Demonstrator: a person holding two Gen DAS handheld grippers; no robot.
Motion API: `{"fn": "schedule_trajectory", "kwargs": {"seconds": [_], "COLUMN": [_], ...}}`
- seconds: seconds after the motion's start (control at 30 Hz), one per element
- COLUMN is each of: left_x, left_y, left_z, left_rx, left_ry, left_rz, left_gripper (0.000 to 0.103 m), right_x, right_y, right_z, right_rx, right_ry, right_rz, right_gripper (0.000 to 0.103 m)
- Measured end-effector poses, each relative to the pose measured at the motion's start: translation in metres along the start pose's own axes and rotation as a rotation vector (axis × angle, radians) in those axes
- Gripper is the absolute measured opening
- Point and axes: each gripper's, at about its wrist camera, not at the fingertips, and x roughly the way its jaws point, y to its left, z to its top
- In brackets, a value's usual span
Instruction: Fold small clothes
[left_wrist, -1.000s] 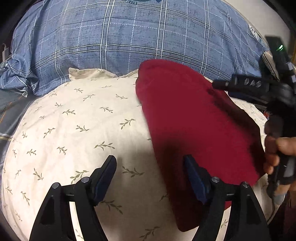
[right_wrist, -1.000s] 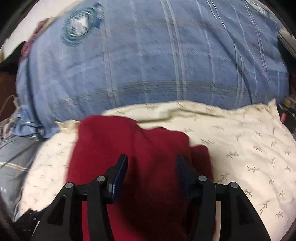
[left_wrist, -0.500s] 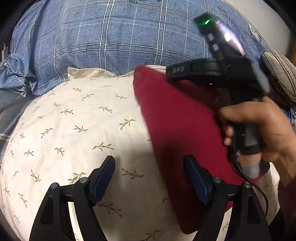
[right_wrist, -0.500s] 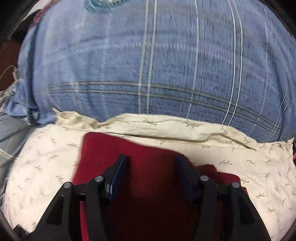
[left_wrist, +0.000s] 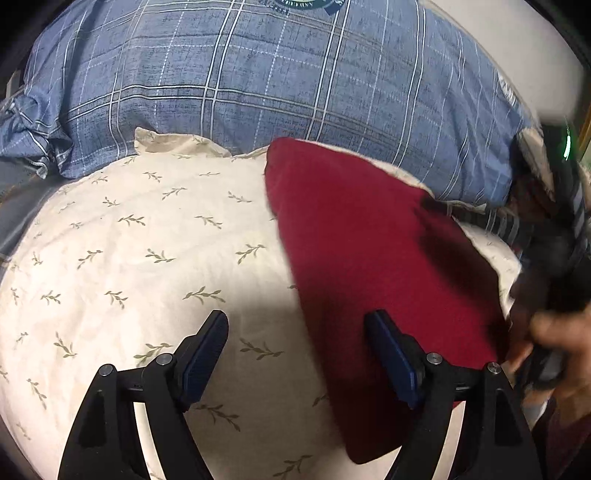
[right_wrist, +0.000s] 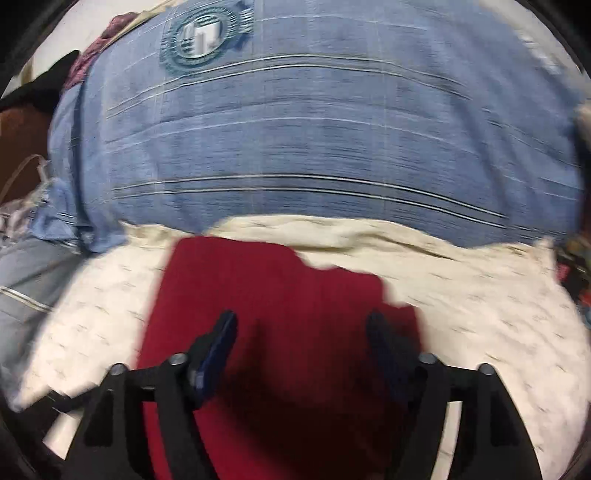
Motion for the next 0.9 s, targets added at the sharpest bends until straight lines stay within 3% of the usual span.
{"fn": "schedule_trajectory", "kwargs": {"seconds": [0.03, 0.13, 0.2, 0.27, 0.33, 0.47, 0.53, 0.67, 0.73, 0.8, 0.83, 0.9], "left_x": [0.001, 0.004, 0.005, 0.006, 0.010, 0.041, 0.057, 0.083, 0.092, 0.097, 0.098, 0.093], "left_y": [0.000, 0.001, 0.004, 0.008, 0.009, -0.001, -0.003, 0.000, 0.003, 0.001, -0.002, -0.005], "left_z": [0.000, 0.002, 0.006, 0.014, 0.024, 0.044, 0.049, 0.059, 0.063, 0.066, 0.066, 0.067], "left_rx": [-0.011, -0.028, -0.047, -0.077, -0.084, -0.032, -0.025, -0.079, -0.100, -0.084, -0.068, -0.056], "left_ry": [0.001, 0.027, 0.029, 0.031, 0.022, 0.070, 0.103, 0.135, 0.140, 0.132, 0.130, 0.123], "left_rz": [-0.018, -0.061, -0.084, -0.111, -0.136, -0.157, -0.159, -0.188, -0.208, -0.207, -0.197, -0.191], "left_gripper": [0.079, 0.079, 0.079, 0.079, 0.079, 0.081, 0.081, 0.088, 0.088, 0.081, 0.079, 0.064], "right_x": [0.013, 0.010, -0.001, -0.008, -0.008, 0.017, 0.035, 0.042, 0.046, 0.046, 0.044, 0.035], "right_y": [-0.007, -0.034, -0.046, -0.058, -0.076, -0.110, -0.110, -0.090, -0.071, -0.059, -0.055, -0.055], "right_z": [-0.007, -0.014, -0.011, -0.009, -0.010, -0.019, -0.019, -0.017, -0.015, -0.014, -0.013, -0.010], "right_rx": [0.003, 0.134, 0.171, 0.202, 0.243, 0.358, 0.376, 0.359, 0.292, 0.235, 0.229, 0.245], "right_ry": [0.060, 0.063, 0.026, -0.041, -0.078, -0.001, 0.050, 0.054, 0.077, 0.070, 0.071, 0.064], "right_rz": [0.016, 0.145, 0.178, 0.155, 0.171, 0.278, 0.358, 0.517, 0.498, 0.450, 0.456, 0.449], "right_gripper": [0.079, 0.076, 0.078, 0.080, 0.087, 0.089, 0.089, 0.090, 0.089, 0.083, 0.070, 0.060]}}
